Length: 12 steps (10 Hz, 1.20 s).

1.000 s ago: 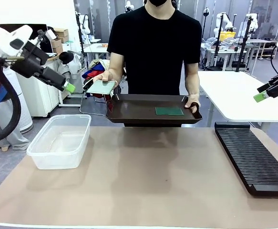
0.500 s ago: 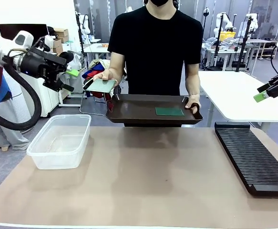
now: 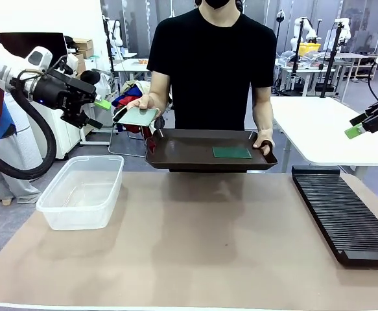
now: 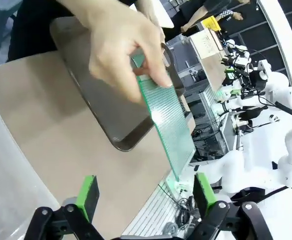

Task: Sort PCBs into racks and boxes based on the side picked up.
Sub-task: Pick up the Blank PCB handed by the Human.

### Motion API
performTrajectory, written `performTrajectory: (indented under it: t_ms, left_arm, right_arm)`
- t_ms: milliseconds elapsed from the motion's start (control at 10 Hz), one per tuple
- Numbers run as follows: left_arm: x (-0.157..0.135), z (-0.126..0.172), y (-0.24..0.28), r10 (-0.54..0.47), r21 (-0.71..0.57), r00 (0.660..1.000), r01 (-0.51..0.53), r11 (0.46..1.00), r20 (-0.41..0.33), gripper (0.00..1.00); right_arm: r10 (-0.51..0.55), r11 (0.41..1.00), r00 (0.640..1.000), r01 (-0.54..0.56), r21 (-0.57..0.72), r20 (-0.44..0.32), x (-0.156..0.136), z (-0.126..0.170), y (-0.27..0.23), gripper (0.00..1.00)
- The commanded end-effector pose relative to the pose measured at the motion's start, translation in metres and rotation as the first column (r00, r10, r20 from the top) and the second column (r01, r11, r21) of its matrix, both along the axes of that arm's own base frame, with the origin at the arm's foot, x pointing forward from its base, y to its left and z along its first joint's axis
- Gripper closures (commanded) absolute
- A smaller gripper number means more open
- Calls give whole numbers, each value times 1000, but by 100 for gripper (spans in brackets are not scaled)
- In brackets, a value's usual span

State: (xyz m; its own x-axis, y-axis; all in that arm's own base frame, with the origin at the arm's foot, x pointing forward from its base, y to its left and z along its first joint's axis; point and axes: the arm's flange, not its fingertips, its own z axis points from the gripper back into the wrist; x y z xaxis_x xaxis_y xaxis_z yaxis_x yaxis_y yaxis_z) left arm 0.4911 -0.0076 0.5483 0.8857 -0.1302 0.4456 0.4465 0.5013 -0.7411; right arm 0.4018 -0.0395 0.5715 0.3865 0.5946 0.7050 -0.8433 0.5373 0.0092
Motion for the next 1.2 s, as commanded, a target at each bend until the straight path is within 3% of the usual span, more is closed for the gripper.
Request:
performTrajectory:
  t_ms: [0,500,700,1100]
  left_arm:
    - [27,-16,1,-5,-89,985,-10,996,-172,0]
    - [44,-21,-13,-124,-311,954,35,950,-272,0]
    - [44,-24,-17,-160,-316,924,45,948,-347,0]
    - [51,-28,-36,-206,-306,892,81,949,-403,0]
  right_arm:
    - [11,1000,1000,-11,18,-2,1,0,0,0]
    - [11,1000,1000,-11,18,-2,1,0,0,0]
    - [11,1000,1000,-11,18,-2,1,0,0,0]
    - [11,1000,1000,-11,18,-2,1,0,0,0]
